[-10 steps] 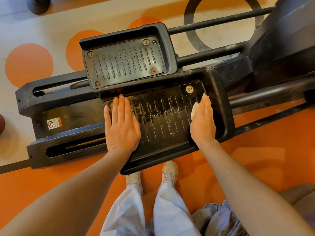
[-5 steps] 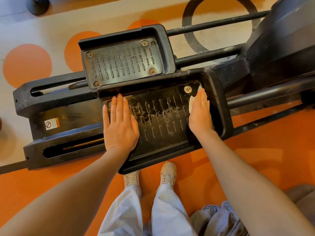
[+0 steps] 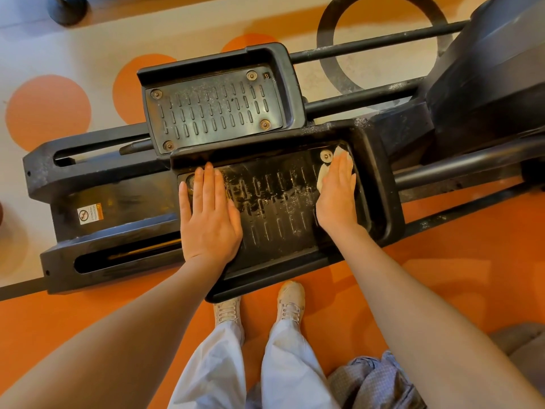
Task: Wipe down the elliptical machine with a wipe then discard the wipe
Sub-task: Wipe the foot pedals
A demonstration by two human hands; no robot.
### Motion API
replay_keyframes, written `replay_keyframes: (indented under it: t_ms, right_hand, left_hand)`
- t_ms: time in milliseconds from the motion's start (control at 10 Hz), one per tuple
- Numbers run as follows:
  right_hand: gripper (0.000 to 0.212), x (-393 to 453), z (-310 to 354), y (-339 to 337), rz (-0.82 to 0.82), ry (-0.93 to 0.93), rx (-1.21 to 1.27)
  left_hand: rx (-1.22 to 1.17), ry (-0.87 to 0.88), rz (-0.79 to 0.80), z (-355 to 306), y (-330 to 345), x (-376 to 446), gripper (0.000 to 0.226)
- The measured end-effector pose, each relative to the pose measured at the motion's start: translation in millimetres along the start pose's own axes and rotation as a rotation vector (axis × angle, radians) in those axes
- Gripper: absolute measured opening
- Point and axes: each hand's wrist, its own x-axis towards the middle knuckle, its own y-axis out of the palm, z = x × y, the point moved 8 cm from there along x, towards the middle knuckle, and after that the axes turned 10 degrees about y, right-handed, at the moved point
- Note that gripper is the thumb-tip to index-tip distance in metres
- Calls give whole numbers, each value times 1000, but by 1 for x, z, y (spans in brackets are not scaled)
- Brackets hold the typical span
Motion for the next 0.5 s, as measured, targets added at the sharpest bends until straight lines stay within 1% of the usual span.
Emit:
replay_keyframes:
  t_ms: [100,200,300,400,500]
  right_hand:
    - [94,-11,-3,10,16,38,-2]
    - [96,3,10,8,4,21,-34]
    - [98,19,23,5,56,29,-35]
    - [98,16,18,1,15,46,2]
    - [100,-4,-7,-2,-64,111,39]
  left_hand:
    - [-9,-1,-5,1,0,0,60]
    - [-6,-2,-3,1,0,0,60]
    - [-1,-1,-11,0,0,0,60]
    - [-12,-3,-11,1,1,0,59]
    - [-24,1,-9,1,1,-1,60]
